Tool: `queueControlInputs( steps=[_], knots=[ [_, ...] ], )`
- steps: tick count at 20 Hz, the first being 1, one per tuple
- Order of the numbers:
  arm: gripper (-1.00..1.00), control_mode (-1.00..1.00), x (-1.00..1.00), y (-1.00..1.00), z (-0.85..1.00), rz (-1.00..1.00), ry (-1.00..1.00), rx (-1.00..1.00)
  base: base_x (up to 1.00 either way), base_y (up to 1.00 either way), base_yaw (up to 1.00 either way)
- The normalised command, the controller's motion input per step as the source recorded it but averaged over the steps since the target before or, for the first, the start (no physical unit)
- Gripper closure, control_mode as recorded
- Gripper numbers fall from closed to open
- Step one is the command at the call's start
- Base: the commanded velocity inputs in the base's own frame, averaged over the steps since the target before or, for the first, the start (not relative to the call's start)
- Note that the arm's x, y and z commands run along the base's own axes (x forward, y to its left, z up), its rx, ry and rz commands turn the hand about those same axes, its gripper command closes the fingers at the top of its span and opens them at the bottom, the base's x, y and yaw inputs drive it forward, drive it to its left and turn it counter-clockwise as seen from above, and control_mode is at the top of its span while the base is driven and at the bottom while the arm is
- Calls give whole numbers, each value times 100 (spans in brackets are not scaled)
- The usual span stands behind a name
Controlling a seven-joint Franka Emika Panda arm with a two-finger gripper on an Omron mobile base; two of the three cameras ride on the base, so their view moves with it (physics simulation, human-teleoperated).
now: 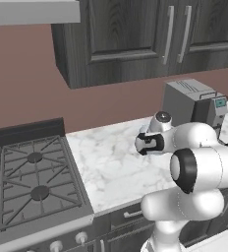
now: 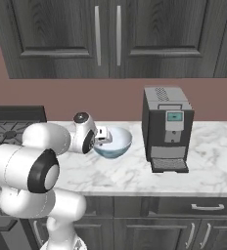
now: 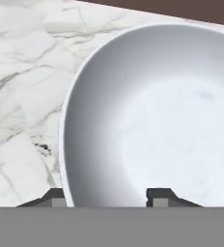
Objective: Pick the cup and bowl from the counter and place them on the counter next to the sink.
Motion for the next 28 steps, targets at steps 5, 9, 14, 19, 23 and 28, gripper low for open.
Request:
queueControlInputs(
  steps=[5,9,14,19,23,28],
  knots=[
    [100,-100,0,1,0,0,5,0,0,0,0],
    [100,-100,-8,8,11,0,6,-1,0,0,0],
    [100,-100,-43,12,26,0,0,-2,0,0,0],
    [100,-100,-48,26,22,0,0,-3,0,0,0],
    [100,-100,-42,29,24,3,0,-5,0,0,0],
    [100,-100,-40,21,25,11,0,-4,0,0,0]
  ],
)
